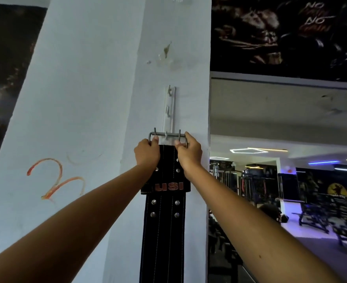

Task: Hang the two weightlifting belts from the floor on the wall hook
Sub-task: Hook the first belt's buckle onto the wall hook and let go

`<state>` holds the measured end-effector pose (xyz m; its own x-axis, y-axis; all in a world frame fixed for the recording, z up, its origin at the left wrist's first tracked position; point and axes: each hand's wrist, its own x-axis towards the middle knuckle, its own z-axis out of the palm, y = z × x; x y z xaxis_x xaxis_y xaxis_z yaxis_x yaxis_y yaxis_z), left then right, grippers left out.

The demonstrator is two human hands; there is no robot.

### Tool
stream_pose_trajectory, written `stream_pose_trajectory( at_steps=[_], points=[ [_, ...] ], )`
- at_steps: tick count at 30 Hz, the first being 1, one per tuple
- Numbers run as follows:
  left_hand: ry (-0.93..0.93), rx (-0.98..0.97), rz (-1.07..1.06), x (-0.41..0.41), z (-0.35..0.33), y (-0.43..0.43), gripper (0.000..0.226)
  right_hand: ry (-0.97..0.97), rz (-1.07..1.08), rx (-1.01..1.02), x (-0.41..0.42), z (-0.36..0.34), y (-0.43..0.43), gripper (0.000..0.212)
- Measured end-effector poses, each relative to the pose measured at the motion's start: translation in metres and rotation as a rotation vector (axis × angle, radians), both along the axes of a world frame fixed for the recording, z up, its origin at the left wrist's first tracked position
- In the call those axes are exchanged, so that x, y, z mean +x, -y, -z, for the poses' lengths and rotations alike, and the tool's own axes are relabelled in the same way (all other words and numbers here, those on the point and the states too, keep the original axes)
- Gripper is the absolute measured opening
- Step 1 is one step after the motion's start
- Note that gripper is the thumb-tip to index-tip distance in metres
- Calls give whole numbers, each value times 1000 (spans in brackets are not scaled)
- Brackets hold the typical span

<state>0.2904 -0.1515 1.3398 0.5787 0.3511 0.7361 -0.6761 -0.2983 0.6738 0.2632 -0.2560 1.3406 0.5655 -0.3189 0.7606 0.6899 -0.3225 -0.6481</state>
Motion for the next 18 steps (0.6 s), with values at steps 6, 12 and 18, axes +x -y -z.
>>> stream_pose_trajectory(
  at_steps=[6, 12, 18],
  points=[
    [47, -1, 22, 2, 9, 1, 38, 33, 48, -61, 6, 9, 4, 58],
    [-41, 290, -108, -10, 27, -17, 52, 53, 259, -319, -10, 22, 14, 65],
    [234, 635, -335, -33, 103, -43, 41, 240, 405, -599, -38, 75, -3, 51]
  ],
)
